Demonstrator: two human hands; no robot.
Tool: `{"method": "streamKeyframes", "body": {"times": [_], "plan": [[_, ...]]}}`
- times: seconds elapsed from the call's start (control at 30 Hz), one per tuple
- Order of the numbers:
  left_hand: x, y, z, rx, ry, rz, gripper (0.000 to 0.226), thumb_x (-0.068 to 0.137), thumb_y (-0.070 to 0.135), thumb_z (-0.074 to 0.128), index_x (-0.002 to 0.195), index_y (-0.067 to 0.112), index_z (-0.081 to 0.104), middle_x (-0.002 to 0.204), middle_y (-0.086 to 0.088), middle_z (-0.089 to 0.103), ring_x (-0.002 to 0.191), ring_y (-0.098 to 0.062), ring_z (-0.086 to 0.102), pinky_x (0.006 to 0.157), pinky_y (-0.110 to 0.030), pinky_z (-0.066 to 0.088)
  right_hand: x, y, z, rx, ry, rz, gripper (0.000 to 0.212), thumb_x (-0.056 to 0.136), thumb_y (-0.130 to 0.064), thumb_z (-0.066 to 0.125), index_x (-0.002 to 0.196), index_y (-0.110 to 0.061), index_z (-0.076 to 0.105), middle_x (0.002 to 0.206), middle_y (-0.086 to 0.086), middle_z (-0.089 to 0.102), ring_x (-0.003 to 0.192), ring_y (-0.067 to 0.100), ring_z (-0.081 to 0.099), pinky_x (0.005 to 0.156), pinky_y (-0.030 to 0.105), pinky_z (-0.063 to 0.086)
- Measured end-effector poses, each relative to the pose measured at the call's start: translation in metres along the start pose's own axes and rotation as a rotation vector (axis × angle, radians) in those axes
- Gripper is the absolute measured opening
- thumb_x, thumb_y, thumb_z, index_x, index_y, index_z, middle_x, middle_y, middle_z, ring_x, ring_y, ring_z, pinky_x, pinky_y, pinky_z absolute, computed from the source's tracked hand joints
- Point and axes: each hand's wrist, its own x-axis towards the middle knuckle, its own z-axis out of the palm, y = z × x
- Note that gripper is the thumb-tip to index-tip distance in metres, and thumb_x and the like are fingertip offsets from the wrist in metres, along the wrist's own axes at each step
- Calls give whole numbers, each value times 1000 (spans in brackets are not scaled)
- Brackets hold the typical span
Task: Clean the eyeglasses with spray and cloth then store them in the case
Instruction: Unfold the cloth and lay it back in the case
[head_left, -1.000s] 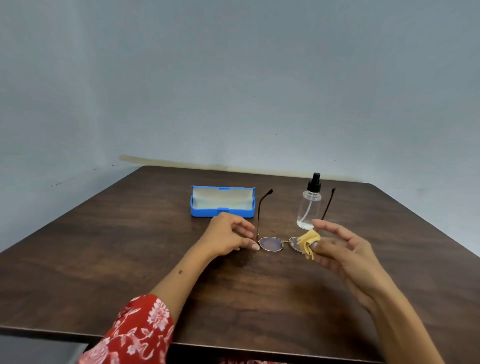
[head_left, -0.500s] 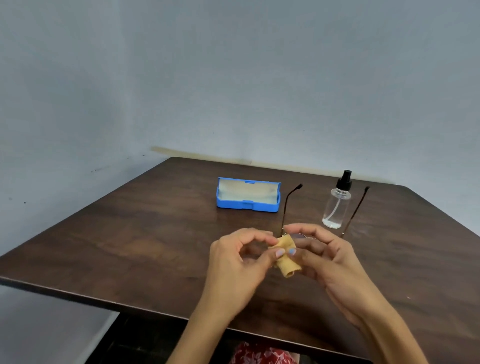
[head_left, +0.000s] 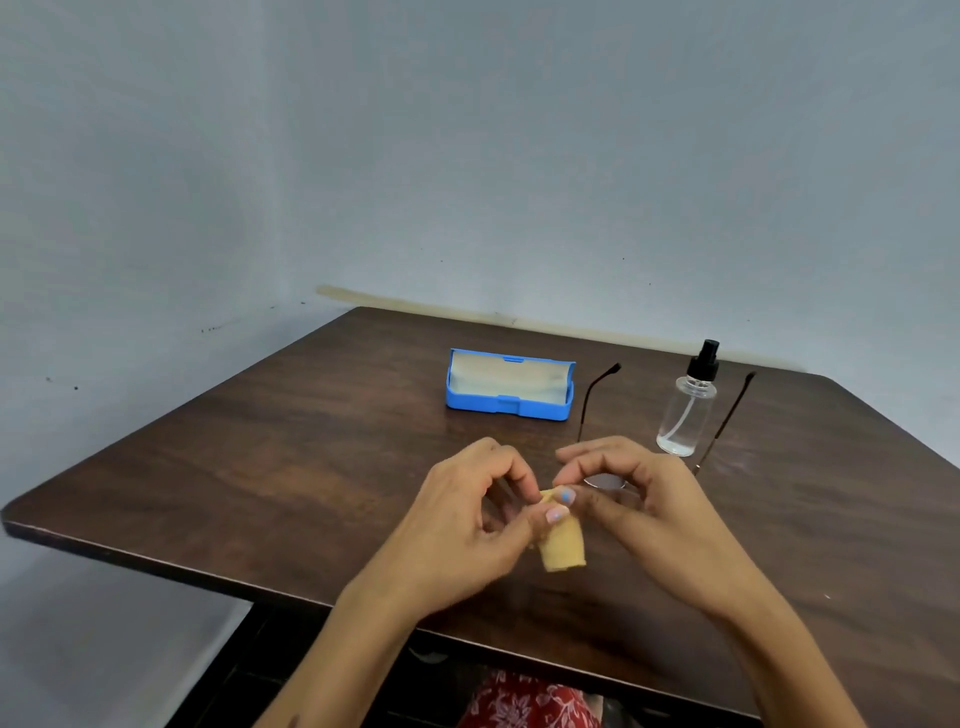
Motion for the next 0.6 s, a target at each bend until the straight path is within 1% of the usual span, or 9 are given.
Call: {"method": "streamKeyframes", "body": {"times": [0.07, 0.1, 0.2, 0.27, 0.3, 0.37, 0.43, 0.5, 0.6], "plan": [[2, 0, -3, -27, -46, 15, 16, 75, 30, 76, 74, 24, 61, 85, 4, 54, 67, -8, 59, 56, -19, 47, 3, -3, -1, 61, -47, 1, 12, 80, -5, 70, 80, -17, 73, 101, -5, 67, 97, 2, 62, 79, 21, 52], [3, 0, -3, -41, -65, 15, 16, 75, 29, 76, 73, 24, 61, 86, 3, 54, 68, -8, 59, 57, -22, 49, 5, -4, -1, 51, -75, 0, 10, 82, -6, 69, 82, -15, 72, 98, -4, 68, 95, 6, 63, 79, 24, 53], [4, -3, -1, -117, -62, -21, 16, 73, 36, 72, 73, 25, 61, 83, 6, 57, 69, -10, 62, 59, -40, 55, 10, -4, -1, 0, -125, 11, 6, 86, -10, 66, 87, -14, 70, 89, 2, 70, 90, 20, 65, 82, 40, 54], [5, -7, -1, -166, -57, -47, 17, 72, 41, 70, 74, 25, 62, 82, 7, 60, 70, -13, 63, 60, -47, 54, 12, -3, 0, 14, -137, 17, 6, 88, -11, 64, 87, -12, 69, 86, 6, 70, 87, 25, 65, 81, 45, 52], [5, -8, -1, -184, -67, -56, 19, 70, 42, 71, 75, 25, 63, 80, 7, 61, 70, -14, 63, 60, -46, 55, 13, -3, 0, 22, -144, 15, 6, 88, -11, 63, 87, -11, 68, 85, 8, 69, 83, 26, 64, 79, 45, 51], [6, -9, -1, -203, -101, -66, 21, 67, 43, 73, 75, 25, 64, 76, 9, 61, 70, -15, 61, 61, -40, 54, 14, -3, 0, 45, -153, 11, 7, 89, -11, 61, 87, -8, 67, 82, 11, 69, 75, 22, 62, 76, 46, 51], [8, -10, 0, -214, -117, -60, 20, 67, 42, 73, 74, 26, 64, 74, 11, 60, 69, -18, 60, 62, -38, 53, 16, -2, 1, 77, -154, 19, 7, 90, -11, 59, 88, -7, 65, 79, 11, 68, 72, 19, 60, 74, 47, 51], [10, -11, 1, -237, -92, -47, 18, 69, 40, 71, 74, 25, 65, 74, 11, 60, 70, -15, 59, 63, -35, 51, 17, -1, 1, 110, -141, 6, 6, 89, -15, 61, 88, -11, 65, 79, 6, 68, 74, 19, 61, 76, 46, 51], [15, -13, -4, -350, -55, -55, 18, 68, 37, 72, 74, 21, 66, 78, 9, 62, 75, -13, 60, 66, -32, 50, 18, 0, -3, 127, -160, -18, 19, 80, -31, 65, 91, -15, 69, 87, 6, 71, 82, 26, 64, 79, 40, 52]]}}
